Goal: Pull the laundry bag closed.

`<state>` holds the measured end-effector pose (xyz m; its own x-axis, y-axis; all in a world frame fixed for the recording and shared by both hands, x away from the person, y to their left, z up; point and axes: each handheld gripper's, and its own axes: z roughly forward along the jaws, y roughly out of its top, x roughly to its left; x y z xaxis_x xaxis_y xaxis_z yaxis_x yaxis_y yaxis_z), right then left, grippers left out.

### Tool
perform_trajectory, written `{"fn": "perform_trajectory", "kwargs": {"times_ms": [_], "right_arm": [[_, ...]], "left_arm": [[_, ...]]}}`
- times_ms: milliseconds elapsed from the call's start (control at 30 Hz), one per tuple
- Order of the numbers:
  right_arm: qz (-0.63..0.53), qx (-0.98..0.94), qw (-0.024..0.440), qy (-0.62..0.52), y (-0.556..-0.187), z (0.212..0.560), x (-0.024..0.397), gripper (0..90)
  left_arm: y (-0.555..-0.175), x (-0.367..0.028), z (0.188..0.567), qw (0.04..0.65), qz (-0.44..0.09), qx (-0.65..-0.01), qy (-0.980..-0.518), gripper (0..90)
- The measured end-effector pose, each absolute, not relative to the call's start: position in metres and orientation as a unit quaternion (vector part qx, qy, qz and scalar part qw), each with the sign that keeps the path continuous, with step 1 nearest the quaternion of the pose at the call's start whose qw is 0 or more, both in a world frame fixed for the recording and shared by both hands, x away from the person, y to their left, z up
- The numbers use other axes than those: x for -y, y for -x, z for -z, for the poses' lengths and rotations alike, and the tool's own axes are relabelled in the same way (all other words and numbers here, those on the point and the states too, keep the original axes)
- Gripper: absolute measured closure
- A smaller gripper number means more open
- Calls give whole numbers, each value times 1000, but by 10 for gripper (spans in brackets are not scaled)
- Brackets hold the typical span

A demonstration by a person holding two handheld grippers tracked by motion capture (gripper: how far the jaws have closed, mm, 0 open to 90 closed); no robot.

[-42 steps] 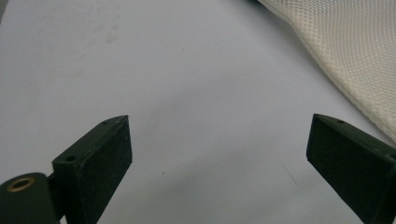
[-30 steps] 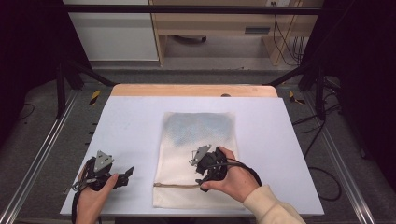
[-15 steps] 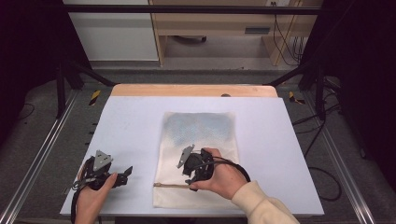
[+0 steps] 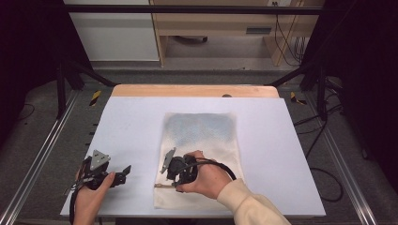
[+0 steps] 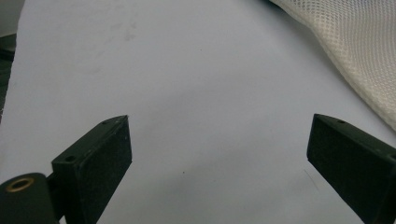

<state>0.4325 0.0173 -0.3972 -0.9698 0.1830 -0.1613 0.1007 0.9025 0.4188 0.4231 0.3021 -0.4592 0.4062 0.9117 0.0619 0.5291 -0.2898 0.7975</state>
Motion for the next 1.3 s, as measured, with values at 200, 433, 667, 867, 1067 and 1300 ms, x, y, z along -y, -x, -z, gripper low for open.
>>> {"fn": "perform_trajectory", "kwargs": {"times_ms": [200,433,667,867,1067,1300], "right_arm": [[-215,-971,90,-51,-430,397,-30,574],[-220,-971,80,-48,-430,399,-39,645],[-222,-972,68,-37,-429,410,-56,712],[-222,-973,52,-38,-432,422,-66,704],[-219,-974,39,-51,-436,430,-71,708],[-212,-975,28,-65,-441,436,-76,742]], "left_arm": [[-424,-302,459,360,-265,-475,-758,64],[-424,-302,460,358,-264,-476,-758,65],[-423,-302,459,358,-263,-477,-758,66],[-424,-303,459,361,-258,-477,-758,69],[-423,-303,458,363,-258,-476,-758,69],[-423,-302,457,364,-259,-472,-760,70]]}}
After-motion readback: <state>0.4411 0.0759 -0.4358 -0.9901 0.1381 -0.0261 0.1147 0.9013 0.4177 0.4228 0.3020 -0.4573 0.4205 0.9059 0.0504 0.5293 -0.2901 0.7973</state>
